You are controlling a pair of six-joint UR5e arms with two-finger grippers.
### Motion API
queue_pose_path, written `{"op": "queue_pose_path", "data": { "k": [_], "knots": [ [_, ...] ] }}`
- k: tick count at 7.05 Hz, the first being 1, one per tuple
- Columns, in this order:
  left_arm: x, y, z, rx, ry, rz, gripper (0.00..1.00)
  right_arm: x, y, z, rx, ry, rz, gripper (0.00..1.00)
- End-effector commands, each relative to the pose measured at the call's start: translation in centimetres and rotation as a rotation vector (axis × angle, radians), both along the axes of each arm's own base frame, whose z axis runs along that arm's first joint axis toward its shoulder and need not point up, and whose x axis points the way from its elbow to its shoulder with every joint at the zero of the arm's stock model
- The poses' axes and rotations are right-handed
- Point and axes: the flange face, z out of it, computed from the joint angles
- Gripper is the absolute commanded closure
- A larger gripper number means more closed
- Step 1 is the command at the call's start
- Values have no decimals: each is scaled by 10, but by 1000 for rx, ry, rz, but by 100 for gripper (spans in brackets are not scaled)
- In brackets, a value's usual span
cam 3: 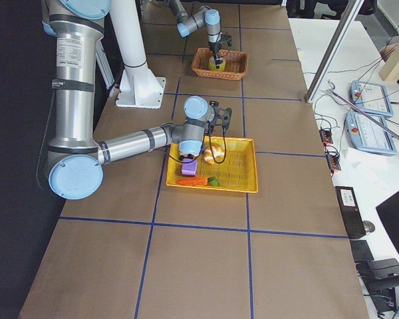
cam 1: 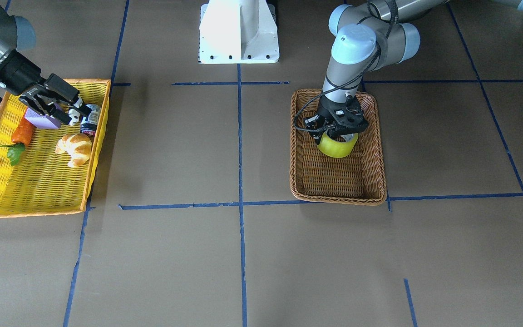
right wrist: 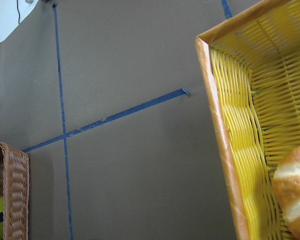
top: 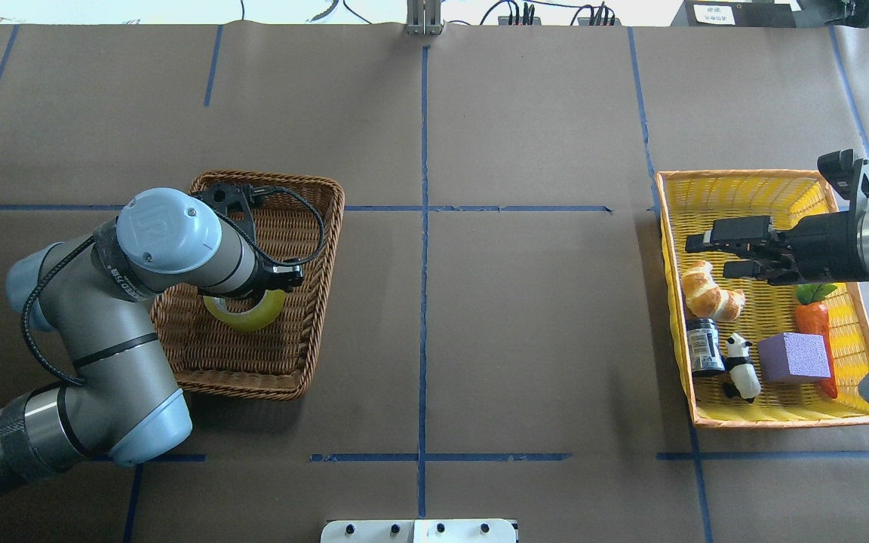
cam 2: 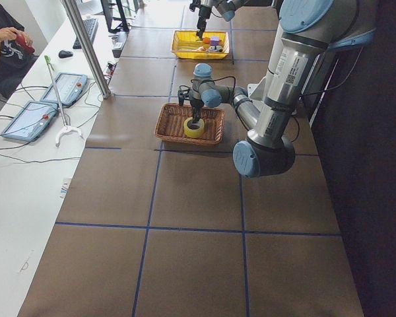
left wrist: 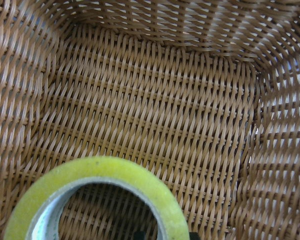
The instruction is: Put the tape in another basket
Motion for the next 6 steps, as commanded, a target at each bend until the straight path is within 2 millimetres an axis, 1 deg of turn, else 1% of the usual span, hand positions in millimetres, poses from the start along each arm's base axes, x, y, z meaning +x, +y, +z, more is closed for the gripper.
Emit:
{"op": "queue_pose_path", "data": {
  "k": [1, 2, 3, 4, 5, 6],
  "knots": [
    [-36, -12, -26, 34, 48, -39, 0, 4, -1, 2, -3, 2, 6, 0],
    [-83, -25, -47, 46, 106, -46, 0, 19, -8, 8, -29, 20, 29, 0],
    [-144, -36, -50, 90, 109, 28, 0, 39, -22, 17, -82, 80, 46, 0],
    [-203, -39, -40, 136, 89, 69, 0, 73, -38, 26, -64, 148, 36, 0],
    [-266, -47, -16, 175, 59, 117, 0, 119, -52, 37, -19, 211, 6, 0],
    [-327, -52, 26, 210, 25, 175, 0, 166, -63, 50, 42, 284, -5, 0]
  ]
}}
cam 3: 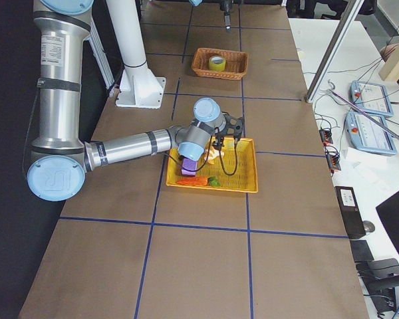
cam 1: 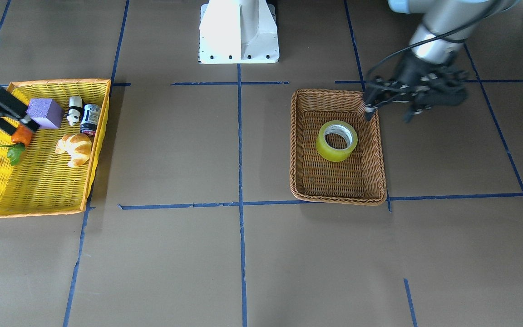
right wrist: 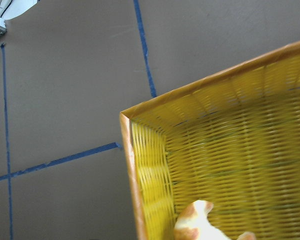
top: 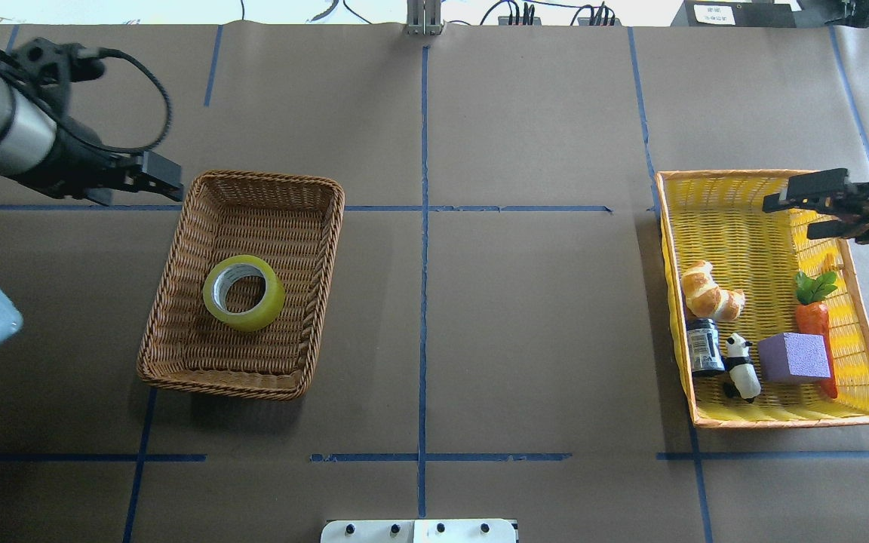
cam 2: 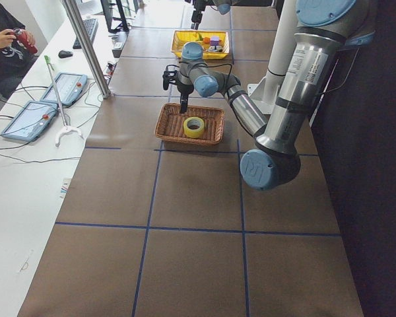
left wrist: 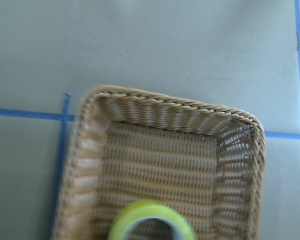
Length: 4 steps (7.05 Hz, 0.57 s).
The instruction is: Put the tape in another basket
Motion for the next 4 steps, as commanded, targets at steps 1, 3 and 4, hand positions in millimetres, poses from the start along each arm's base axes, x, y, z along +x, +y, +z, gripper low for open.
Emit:
{"op": "queue_pose_path", "data": {
  "k": [1, 3, 4],
  "knots": [
    [-138, -4, 87, 139, -111, 104, 0, 95, -17, 33, 71, 151, -58, 0],
    [-217, -11, 178, 185, -201, 182, 0, 177, -1, 88, 124, 304, -184, 0],
    [-259, -16, 235, 173, -154, 218, 0, 210, 11, 110, 116, 333, -266, 0]
  ]
}}
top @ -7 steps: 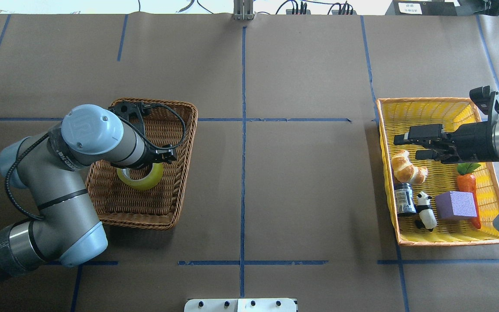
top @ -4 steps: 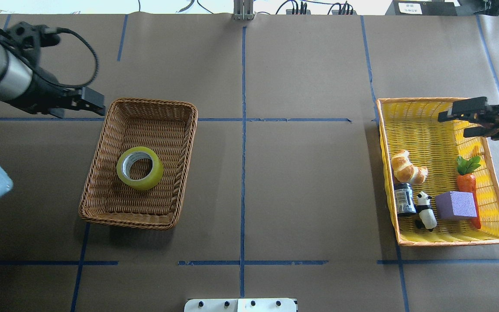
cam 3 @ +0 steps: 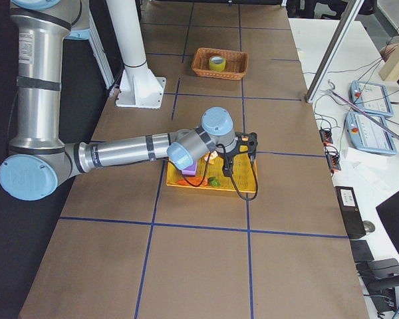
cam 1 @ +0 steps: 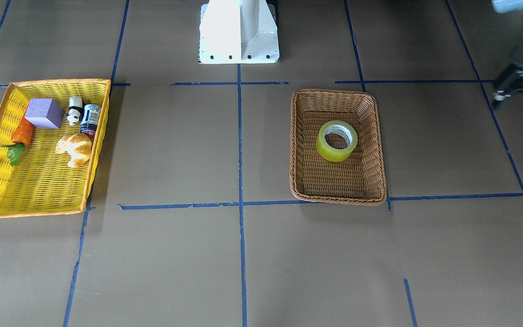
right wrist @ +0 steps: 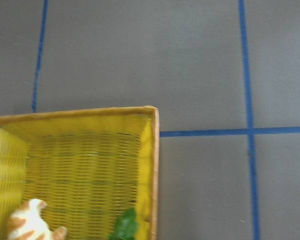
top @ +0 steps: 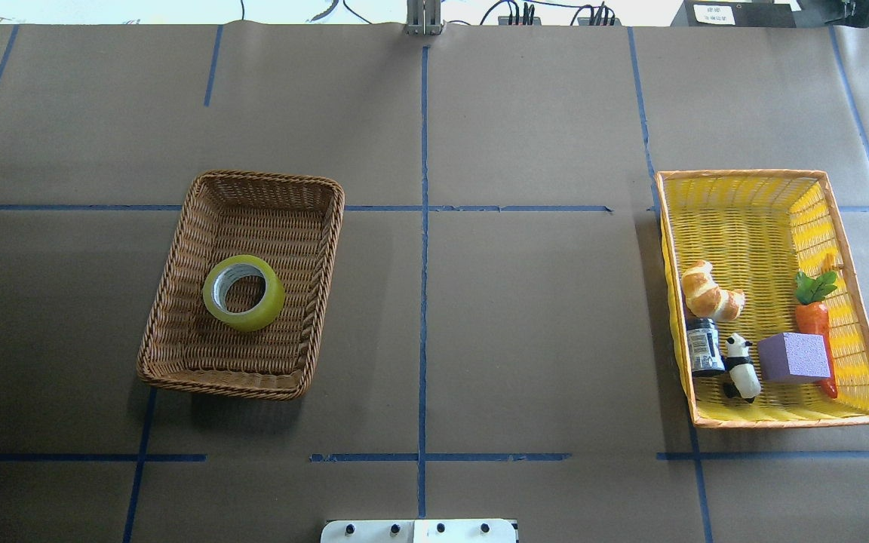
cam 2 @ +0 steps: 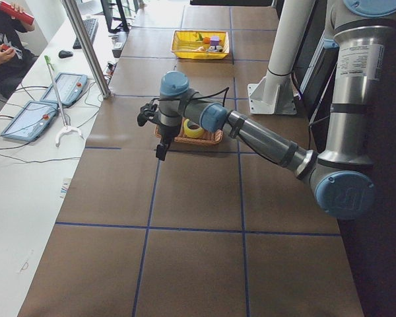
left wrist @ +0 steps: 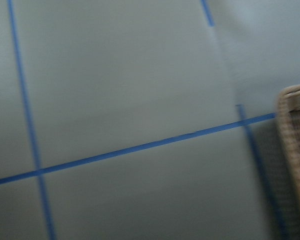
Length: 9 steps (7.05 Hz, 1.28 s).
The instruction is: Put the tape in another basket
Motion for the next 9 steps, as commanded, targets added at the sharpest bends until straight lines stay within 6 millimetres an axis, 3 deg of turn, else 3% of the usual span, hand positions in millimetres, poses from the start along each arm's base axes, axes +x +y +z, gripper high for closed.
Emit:
{"op": "queue_pose_path", "data": {
  "k": [1, 3, 7, 9],
  "knots": [
    [-89, 0, 109, 15, 32, 79, 0, 58, 26, 45, -26, 63, -179, 0],
    [-92, 5, 121, -113, 53, -10, 0, 55, 31, 35, -37, 66, -213, 0],
    [-91, 30, 144, -169, 56, -15, 0, 53, 41, 45, -65, 64, -211, 0],
    [-90, 39, 143, -166, 63, -11, 0, 52, 42, 58, -92, 61, -212, 0]
  ]
}}
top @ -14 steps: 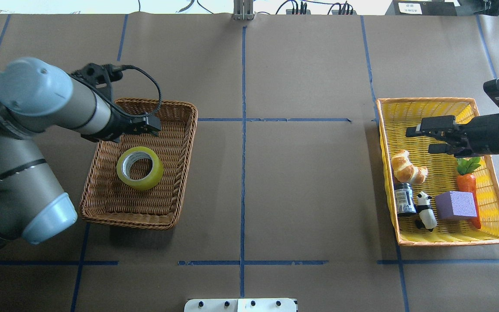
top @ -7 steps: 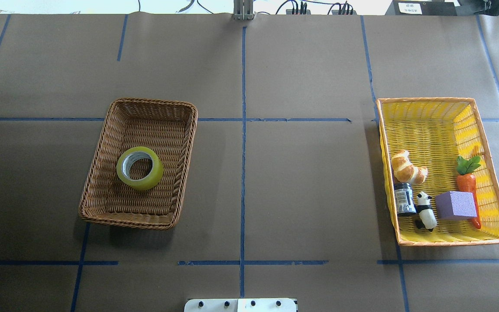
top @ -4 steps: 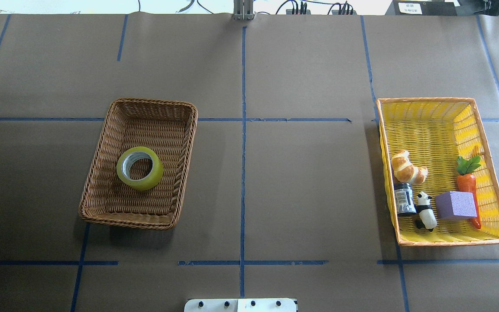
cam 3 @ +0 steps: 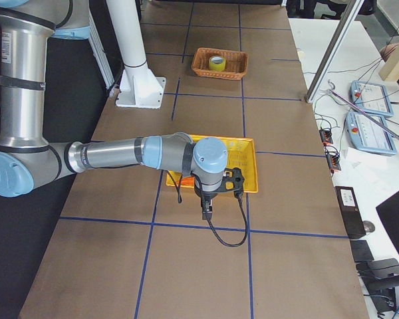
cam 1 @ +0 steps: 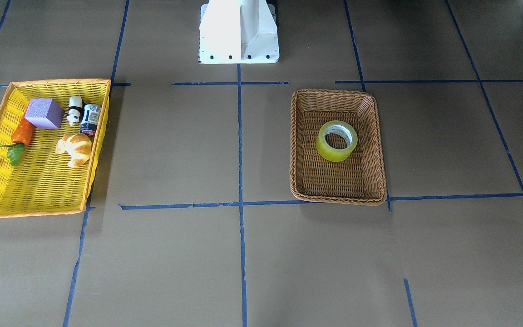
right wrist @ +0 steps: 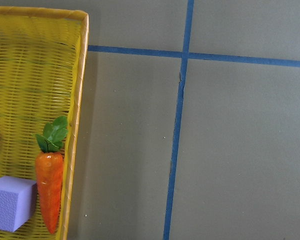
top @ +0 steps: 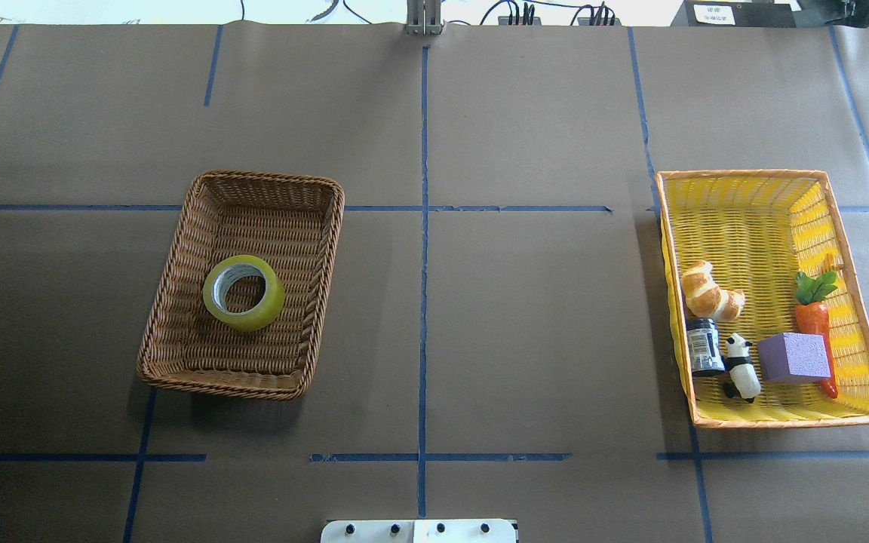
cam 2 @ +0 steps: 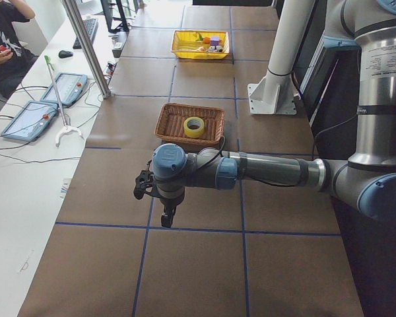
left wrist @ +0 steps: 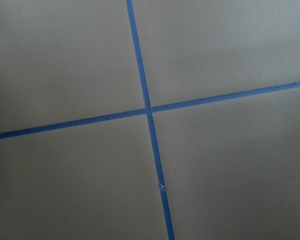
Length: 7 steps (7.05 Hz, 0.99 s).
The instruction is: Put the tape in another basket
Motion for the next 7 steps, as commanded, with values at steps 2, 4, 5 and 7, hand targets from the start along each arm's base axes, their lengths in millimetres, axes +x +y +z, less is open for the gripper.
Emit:
{"op": "queue_pose_path", "data": {
  "k": [2, 4, 5, 7],
  "knots": [
    [3, 58, -33, 43, 6, -5, 0, -4, 1, 12, -18, -2, -12, 0],
    [5, 54, -20, 19, 4, 1, 0, -4, 1, 22, -40, -3, -10, 0],
    [12, 53, -10, -20, 9, 0, 0, -5, 1, 23, -43, -3, -12, 0],
    [18, 41, -17, -68, 17, -55, 0, -7, -6, 19, -26, 1, -18, 0]
  ]
}}
